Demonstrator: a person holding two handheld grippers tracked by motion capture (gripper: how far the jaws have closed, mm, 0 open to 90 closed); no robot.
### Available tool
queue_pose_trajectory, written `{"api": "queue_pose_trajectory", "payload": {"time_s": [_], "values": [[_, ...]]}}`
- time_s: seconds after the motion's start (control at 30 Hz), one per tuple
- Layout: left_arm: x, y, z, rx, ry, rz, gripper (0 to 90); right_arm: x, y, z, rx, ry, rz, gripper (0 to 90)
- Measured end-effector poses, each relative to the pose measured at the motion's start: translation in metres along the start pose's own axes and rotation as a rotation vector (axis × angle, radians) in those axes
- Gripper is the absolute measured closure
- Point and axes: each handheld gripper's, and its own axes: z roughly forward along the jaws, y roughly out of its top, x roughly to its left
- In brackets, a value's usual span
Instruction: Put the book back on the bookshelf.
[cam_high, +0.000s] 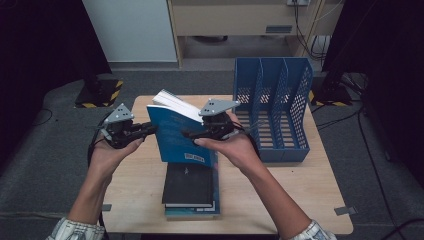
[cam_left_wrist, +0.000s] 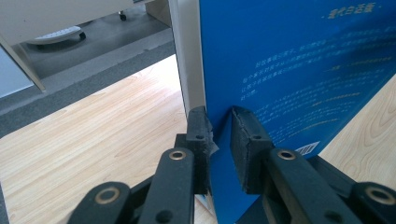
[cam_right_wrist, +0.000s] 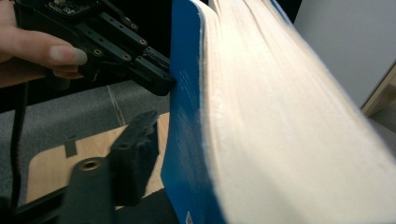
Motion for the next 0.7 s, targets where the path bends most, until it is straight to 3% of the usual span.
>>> {"api": "queue_pose_trajectory", "payload": {"time_s": [0.27, 0.4, 0.57, 0.67, 0.7], "values": [[-0.001, -0.001, 0.001, -0.004, 0.004, 0.001, 75.8, -0.003, 0.001, 0.004, 0.004, 0.004, 0.008, 48.8], [-0.005, -0.008, 0.004, 0.009, 0.031, 0.009, 64.3, -0.006, -0.001, 0.006, -0.003, 0.007, 0.019, 55.5], [-0.009, -0.037, 0.007, 0.023, 0.091, -0.015, 52.9, -0.009, -0.004, 0.007, -0.020, 0.019, 0.039, 56.2], [-0.011, -0.050, 0.008, 0.025, 0.096, -0.027, 49.2, -0.010, -0.005, 0.008, -0.022, 0.023, 0.042, 56.3], [-0.012, -0.064, 0.008, 0.016, 0.098, -0.051, 47.7, -0.010, -0.005, 0.008, -0.025, 0.033, 0.041, 56.3]]}}
